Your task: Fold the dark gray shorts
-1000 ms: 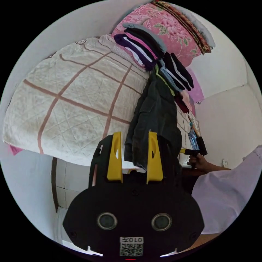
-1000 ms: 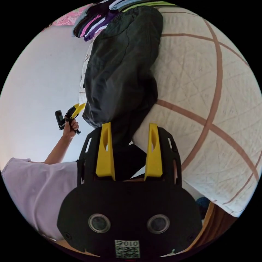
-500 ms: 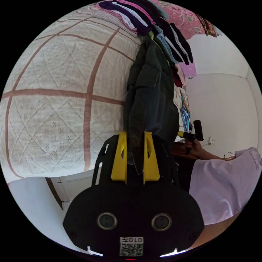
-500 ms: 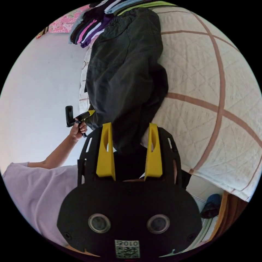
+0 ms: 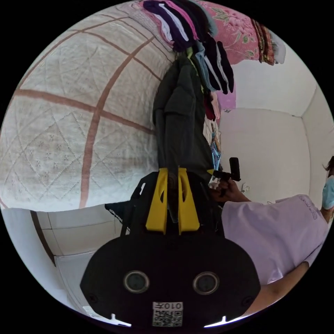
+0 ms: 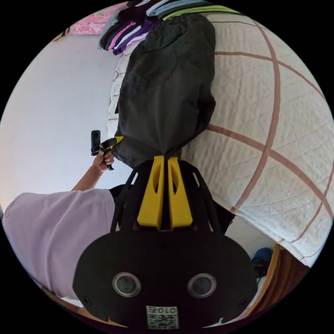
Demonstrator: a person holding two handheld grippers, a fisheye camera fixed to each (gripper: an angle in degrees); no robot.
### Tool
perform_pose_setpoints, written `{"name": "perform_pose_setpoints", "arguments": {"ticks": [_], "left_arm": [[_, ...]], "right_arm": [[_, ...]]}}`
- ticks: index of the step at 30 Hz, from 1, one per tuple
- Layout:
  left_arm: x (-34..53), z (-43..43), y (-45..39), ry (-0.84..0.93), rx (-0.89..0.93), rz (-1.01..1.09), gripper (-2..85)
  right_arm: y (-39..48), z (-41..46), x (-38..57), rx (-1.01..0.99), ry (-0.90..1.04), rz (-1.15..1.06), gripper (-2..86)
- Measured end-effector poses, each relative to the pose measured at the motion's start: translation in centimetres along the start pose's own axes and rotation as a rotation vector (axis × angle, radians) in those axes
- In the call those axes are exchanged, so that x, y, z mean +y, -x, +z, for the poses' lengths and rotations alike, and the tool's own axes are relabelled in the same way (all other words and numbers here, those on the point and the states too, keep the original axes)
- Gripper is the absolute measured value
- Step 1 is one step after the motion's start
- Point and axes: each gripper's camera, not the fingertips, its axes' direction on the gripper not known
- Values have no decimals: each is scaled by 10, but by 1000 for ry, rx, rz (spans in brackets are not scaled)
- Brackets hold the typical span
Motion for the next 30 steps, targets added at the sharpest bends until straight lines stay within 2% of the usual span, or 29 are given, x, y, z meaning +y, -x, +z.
{"name": "perform_pose_setpoints", "arguments": {"ticks": [3,6,9,11,13,14,17,24,30], "left_arm": [[-7,9,17,-12,32,-89,74],[-16,1,17,-74,-63,-111,83],[-24,-23,4,-158,-158,-71,97],[-37,-45,-15,-233,-227,-14,108],[-60,-56,-38,-270,-288,74,115],[-83,-59,-56,-277,-324,147,121],[-155,-50,-99,-296,-374,303,132],[-329,7,-149,-202,-394,383,142],[-441,48,-148,-19,-414,357,146]], "right_arm": [[-16,10,-1,-50,39,12,49],[-15,13,-5,-23,72,-31,67],[-1,-12,0,164,0,-94,88],[12,-44,2,312,-127,-174,100],[22,-71,-3,368,-271,-250,105],[27,-87,-14,389,-353,-280,107],[27,-115,-65,360,-421,-300,113],[12,-144,-192,254,-427,-241,134],[-15,-140,-255,231,-296,-192,159]]}}
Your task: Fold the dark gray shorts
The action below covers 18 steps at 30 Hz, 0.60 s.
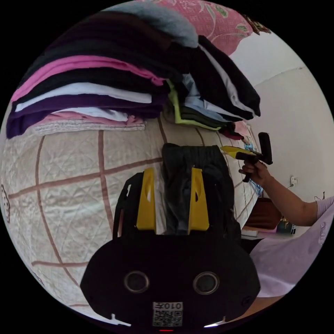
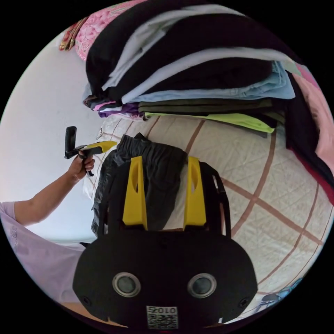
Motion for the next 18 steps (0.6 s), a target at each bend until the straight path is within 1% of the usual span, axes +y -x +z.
{"name": "perform_pose_setpoints", "arguments": {"ticks": [4,7,9,10,12,14,16,18], "left_arm": [[-44,33,13,125,54,34,142],[-64,48,13,161,115,64,134],[-72,55,9,187,127,80,126],[-77,58,7,203,134,81,120],[-80,59,6,200,155,73,109],[-80,53,6,163,225,49,93],[-77,41,1,107,278,60,81],[-73,25,-11,62,310,118,72]], "right_arm": [[-17,11,-12,-78,40,22,156],[-14,22,-13,-78,90,9,149],[-15,31,-12,-68,108,32,143],[-20,34,-10,-106,108,71,137],[-28,36,-7,-176,100,138,129],[-29,33,-2,-260,99,192,120],[-21,24,2,-301,80,168,114],[-1,9,9,-272,46,86,112]]}}
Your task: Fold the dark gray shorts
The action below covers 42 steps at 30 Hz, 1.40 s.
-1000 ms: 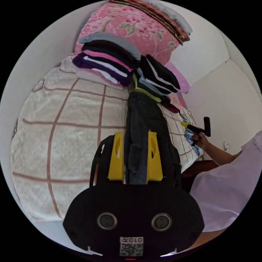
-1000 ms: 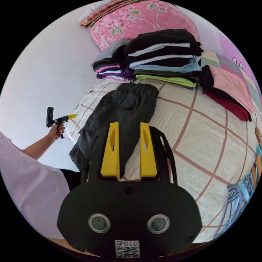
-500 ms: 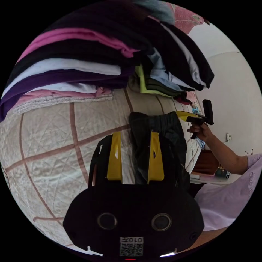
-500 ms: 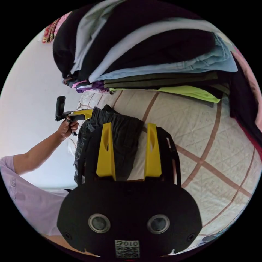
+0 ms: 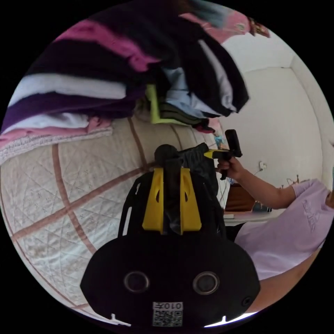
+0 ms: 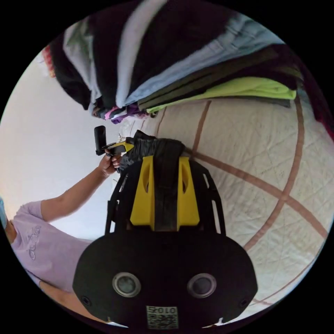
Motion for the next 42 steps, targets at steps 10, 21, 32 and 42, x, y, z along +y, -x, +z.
{"name": "perform_pose_setpoints", "arguments": {"ticks": [10,21,32,42], "left_arm": [[70,-80,-156,-41,-76,474,50],[234,-70,-277,219,-236,683,47],[335,4,-265,374,-315,447,48],[401,-43,-284,223,-297,290,47]], "right_arm": [[196,-25,134,274,-29,-680,110],[289,72,296,357,236,-929,84],[253,173,340,300,467,-797,87],[257,145,365,299,397,-747,80]]}}
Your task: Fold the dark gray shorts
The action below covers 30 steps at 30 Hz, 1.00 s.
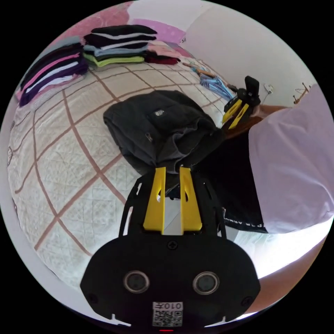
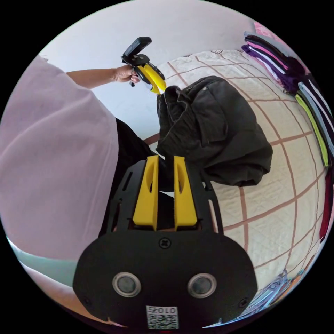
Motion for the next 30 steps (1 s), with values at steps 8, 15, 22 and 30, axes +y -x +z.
{"name": "perform_pose_setpoints", "arguments": {"ticks": [8,15,22,30], "left_arm": [[-25,-38,-45,-275,-94,5,15],[-25,63,-50,104,10,1,0],[32,70,-39,46,98,-202,-1],[44,76,-38,71,105,-250,-1]], "right_arm": [[-43,-30,6,38,-246,198,73],[-38,62,-33,-43,3,95,77],[-78,-1,13,23,-225,376,81],[-182,-15,58,-123,-321,782,88]]}}
